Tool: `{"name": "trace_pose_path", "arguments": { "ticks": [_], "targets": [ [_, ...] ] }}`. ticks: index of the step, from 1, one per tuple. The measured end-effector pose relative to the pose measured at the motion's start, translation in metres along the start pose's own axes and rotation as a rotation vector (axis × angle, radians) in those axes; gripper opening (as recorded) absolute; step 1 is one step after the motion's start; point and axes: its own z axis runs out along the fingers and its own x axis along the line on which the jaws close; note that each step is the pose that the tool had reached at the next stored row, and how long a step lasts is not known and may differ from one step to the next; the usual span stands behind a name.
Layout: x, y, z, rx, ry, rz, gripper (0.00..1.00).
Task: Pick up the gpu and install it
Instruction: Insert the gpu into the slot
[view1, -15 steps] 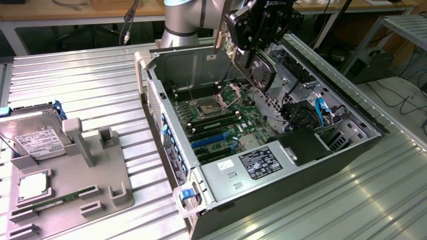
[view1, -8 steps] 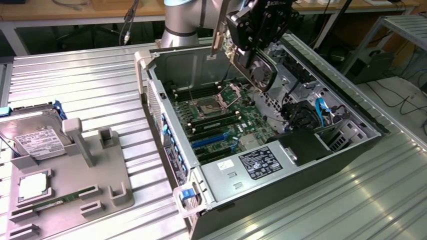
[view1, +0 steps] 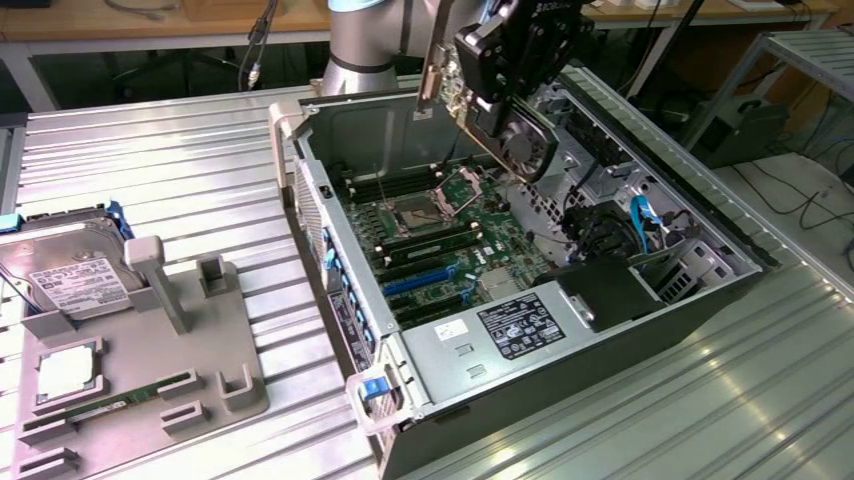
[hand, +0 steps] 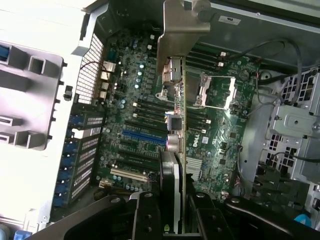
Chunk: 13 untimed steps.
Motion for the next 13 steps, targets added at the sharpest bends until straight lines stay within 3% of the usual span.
{"name": "trace_pose_path", "arguments": {
  "ticks": [13],
  "targets": [
    [0.0000, 0.0000, 0.0000, -0.0005, 0.0040, -0.108, 0.28]
  ]
}}
